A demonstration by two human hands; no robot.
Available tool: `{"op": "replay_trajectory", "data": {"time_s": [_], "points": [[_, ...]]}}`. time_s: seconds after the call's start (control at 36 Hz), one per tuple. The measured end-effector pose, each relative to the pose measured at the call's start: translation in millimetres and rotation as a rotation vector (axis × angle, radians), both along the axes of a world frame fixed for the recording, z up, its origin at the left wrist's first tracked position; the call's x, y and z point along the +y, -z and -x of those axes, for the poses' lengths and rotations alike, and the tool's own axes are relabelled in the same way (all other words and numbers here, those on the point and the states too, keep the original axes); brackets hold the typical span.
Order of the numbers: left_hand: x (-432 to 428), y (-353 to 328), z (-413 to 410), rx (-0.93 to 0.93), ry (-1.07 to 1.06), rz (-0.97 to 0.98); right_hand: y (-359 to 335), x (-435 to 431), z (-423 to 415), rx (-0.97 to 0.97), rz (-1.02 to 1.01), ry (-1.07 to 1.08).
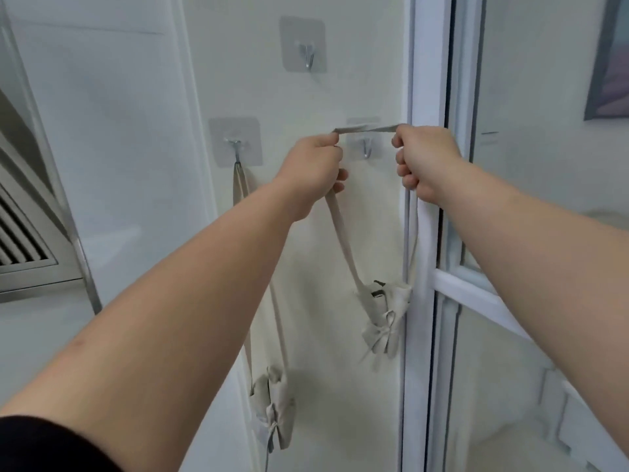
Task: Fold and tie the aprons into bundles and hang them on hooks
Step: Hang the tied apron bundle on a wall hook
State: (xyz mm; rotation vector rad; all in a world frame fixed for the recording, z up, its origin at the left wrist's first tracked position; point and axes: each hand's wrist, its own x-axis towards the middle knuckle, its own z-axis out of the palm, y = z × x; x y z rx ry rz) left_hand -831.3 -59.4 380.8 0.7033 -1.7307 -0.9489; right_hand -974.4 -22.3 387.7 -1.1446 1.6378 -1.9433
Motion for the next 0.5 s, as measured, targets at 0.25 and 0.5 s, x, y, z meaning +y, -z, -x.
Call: {"op": "replay_trajectory", "data": {"time_s": [0.25, 0.5], "points": [[-21.4, 1.8, 14.8, -0.034, 0.041, -0.175, 24.8, -45.1, 15.4, 0.062, -0.143, 0.089], [-17.5, 33.4, 18.0, -0.182, 0.049, -0.188, 51.0, -33.8, 2.7, 0.097, -0.244, -0.167]]}}
